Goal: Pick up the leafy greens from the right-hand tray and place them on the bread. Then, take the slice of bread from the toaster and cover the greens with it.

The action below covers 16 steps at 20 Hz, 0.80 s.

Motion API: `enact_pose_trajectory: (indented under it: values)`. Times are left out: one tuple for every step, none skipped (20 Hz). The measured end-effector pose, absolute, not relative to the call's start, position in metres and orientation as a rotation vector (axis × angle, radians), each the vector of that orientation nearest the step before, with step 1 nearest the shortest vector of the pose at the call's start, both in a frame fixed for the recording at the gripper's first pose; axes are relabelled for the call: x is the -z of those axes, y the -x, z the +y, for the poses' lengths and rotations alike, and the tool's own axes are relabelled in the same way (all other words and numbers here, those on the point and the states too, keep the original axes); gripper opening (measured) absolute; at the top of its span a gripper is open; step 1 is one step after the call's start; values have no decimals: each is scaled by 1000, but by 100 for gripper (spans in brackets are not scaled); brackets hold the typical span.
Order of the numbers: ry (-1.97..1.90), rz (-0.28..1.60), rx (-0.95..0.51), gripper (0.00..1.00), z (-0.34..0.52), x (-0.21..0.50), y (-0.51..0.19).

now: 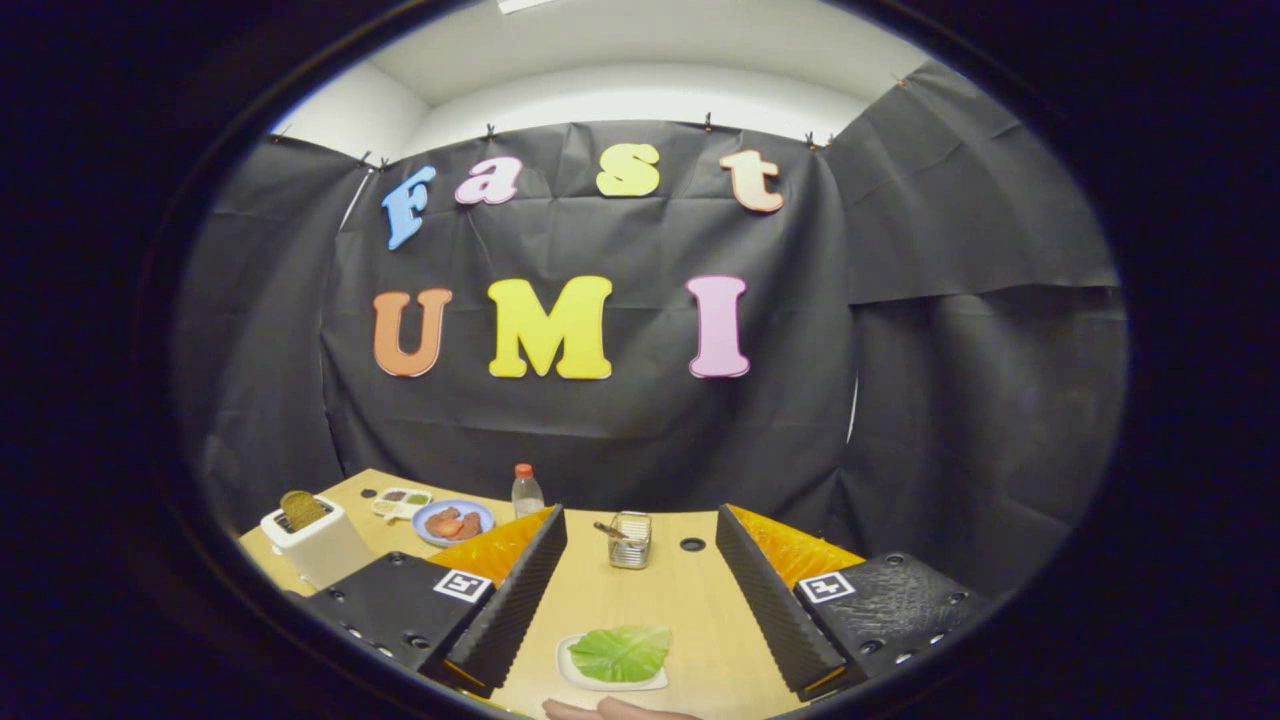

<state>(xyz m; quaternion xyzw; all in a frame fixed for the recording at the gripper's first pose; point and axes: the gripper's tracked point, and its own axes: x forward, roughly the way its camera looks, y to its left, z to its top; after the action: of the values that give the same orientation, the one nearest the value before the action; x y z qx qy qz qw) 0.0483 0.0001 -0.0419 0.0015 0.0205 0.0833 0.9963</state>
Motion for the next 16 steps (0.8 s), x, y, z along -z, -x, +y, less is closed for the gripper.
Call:
enact_pose_trajectory:
  values:
    - [-2, 69, -177, 95, -2, 56, -56]
    - [-1, 105, -188, 95, -2, 75, -66]
    - [0, 148, -203, 95, -3, 94, -75]
    - [8, 192, -206, 95, -6, 118, -85]
    - [13, 241, -203, 95, -11, 140, -95]
    - [7, 286, -208, 96, -12, 163, -106]
    - [3, 336, -210, 96, -14, 184, -115]
    - [-4, 386, -211, 95, -16, 207, -123]
    - [-13, 434, -213, 95, -17, 225, -132]
    - [-20, 475, -219, 95, -16, 244, -140]
    - [-24, 508, -219, 95, -16, 259, -149]
    - [-27, 541, -224, 95, -15, 274, -156]
    - [-31, 572, -223, 96, -13, 288, -164]
    - [-39, 595, -229, 96, -11, 299, -168]
    - [-45, 627, -233, 96, -8, 311, -173]
    - [-59, 658, -232, 96, -4, 322, -179]
